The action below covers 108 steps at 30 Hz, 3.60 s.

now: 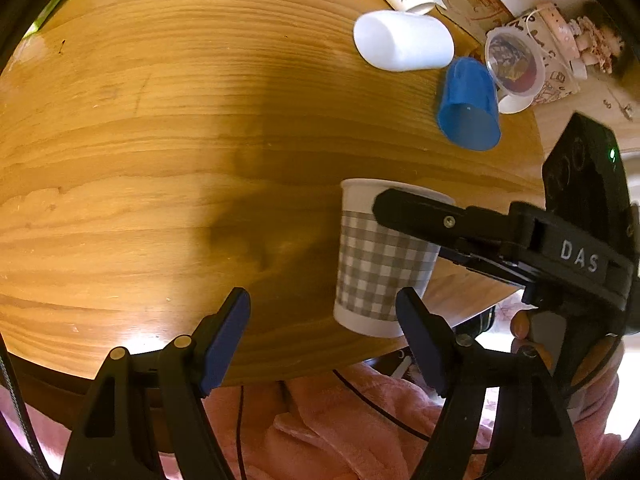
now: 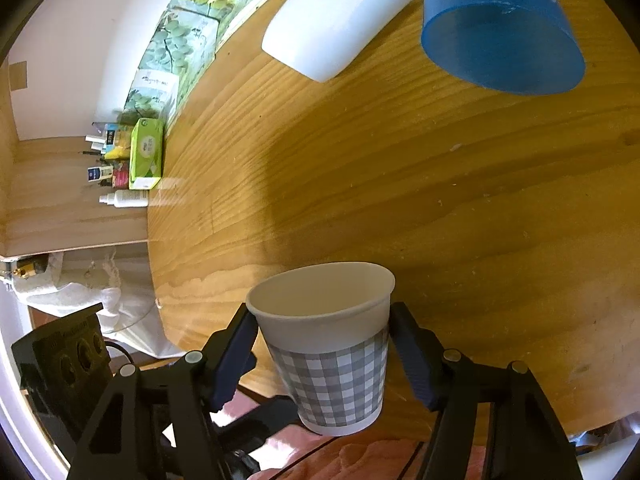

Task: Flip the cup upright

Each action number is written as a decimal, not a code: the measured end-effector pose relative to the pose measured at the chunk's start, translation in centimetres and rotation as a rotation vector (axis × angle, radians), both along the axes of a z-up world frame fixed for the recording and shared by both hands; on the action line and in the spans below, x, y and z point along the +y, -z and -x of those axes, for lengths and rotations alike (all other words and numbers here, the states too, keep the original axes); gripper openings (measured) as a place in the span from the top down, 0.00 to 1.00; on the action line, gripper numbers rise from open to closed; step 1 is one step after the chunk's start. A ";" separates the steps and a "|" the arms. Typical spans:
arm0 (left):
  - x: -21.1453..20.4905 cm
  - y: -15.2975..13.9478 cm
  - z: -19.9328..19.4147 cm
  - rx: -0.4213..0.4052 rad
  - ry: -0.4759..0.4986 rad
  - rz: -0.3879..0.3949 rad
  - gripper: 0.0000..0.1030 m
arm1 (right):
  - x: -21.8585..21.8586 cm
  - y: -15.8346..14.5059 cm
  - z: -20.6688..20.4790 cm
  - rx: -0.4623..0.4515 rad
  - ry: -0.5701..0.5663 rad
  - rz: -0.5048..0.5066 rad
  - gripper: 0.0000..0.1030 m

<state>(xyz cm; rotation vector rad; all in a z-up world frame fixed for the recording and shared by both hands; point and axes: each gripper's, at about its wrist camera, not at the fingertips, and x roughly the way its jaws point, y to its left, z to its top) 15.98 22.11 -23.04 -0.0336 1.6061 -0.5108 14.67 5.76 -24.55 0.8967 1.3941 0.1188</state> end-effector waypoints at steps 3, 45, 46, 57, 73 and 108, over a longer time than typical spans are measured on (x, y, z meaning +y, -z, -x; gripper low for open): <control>0.6 -0.3 -0.3 -0.007 0.008 0.005 0.24 | 0.2 -0.3 0.4 -0.015 0.029 0.025 0.35; 3.5 -4.0 -3.7 -0.165 0.145 0.058 0.24 | 4.1 -4.5 5.4 -0.631 0.160 0.624 0.35; 3.5 -4.0 -3.7 -0.162 0.145 0.062 0.24 | 4.2 -4.5 5.5 -0.631 0.153 0.627 0.35; 2.4 -3.8 -3.2 -0.136 0.180 0.103 0.24 | 6.5 -4.8 7.1 -0.605 0.003 0.690 0.35; 1.8 -5.4 -1.9 -0.197 0.137 0.107 0.24 | 7.7 -4.9 7.4 -0.576 -0.167 0.696 0.34; 3.5 -9.2 14.5 -0.473 -0.124 -0.106 0.24 | 4.8 -13.0 20.0 -0.474 -0.204 0.569 0.11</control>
